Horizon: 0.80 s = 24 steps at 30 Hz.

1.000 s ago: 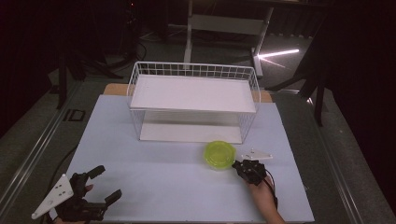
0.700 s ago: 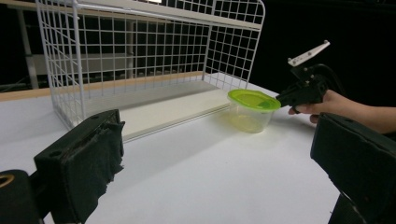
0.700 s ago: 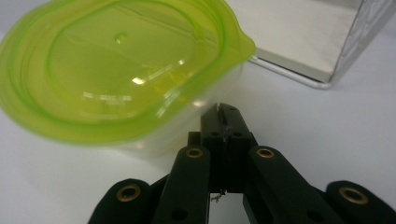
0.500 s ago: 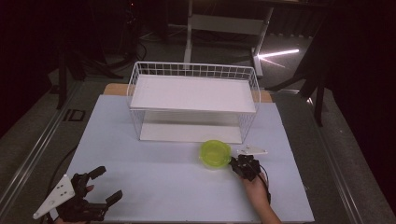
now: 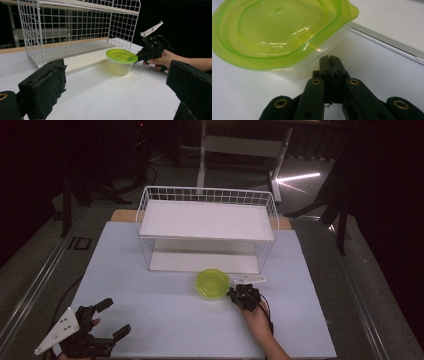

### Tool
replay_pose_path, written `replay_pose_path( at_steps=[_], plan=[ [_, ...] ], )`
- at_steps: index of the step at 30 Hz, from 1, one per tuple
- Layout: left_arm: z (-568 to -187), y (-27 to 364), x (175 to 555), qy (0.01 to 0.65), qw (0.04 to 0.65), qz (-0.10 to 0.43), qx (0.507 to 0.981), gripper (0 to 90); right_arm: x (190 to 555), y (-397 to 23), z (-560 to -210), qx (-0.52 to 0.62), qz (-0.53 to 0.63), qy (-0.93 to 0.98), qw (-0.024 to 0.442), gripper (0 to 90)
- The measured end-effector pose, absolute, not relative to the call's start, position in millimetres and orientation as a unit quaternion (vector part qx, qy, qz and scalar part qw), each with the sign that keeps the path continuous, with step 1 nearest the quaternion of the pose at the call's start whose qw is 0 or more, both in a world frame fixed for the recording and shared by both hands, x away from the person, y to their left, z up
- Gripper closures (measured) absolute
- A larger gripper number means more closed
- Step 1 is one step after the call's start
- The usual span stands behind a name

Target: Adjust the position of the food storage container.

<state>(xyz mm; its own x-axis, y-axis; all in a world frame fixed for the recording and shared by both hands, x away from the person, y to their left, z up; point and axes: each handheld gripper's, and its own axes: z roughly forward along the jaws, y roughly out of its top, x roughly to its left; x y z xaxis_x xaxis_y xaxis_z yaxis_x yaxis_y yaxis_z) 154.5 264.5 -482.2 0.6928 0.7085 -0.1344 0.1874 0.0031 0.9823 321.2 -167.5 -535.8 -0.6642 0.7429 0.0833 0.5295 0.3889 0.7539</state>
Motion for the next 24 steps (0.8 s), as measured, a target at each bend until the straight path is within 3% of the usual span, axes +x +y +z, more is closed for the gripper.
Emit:
replay_pose_path(
  at_steps=[24],
  plan=[
    [-483.1,264.7,153.9,0.332,0.625,0.201,0.677,3.5,331.0,-130.1,-539.1,0.371,0.398,0.830,0.122,86.8]
  ],
)
